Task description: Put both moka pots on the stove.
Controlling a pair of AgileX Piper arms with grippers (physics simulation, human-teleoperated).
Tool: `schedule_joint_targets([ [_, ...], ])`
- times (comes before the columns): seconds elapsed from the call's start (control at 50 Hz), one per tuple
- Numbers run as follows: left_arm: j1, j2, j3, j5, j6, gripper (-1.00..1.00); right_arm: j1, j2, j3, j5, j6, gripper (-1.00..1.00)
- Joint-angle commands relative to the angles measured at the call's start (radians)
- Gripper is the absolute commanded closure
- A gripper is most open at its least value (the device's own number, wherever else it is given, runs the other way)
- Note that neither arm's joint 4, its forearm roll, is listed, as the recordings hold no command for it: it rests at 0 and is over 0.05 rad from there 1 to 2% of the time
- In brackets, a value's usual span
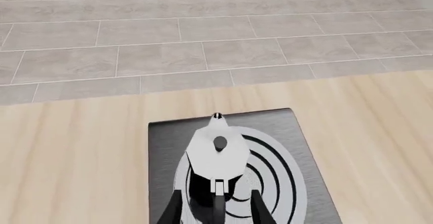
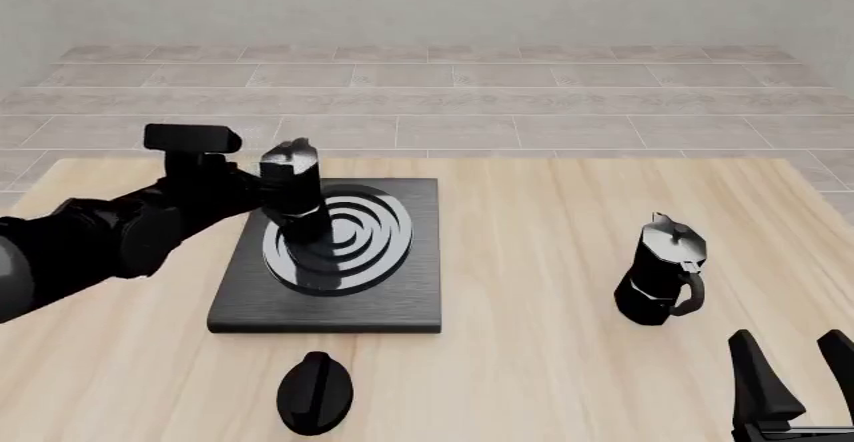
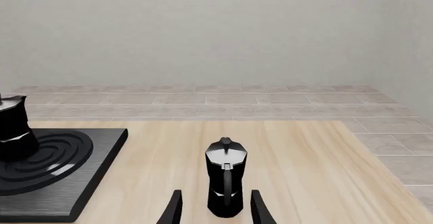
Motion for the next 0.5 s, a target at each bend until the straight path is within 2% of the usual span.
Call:
schedule_joint_targets([
  [0.02, -0.001, -0.158, 0.072, 0.064, -0.004, -1.00, -0.001, 0.007, 0.000, -0.004, -0.001, -1.00],
  [0.5, -0.002, -0.617, 0.217, 0.302, -0.052, -1.00, -0.001, 0.006, 0.000, -0.004, -0.001, -1.00],
])
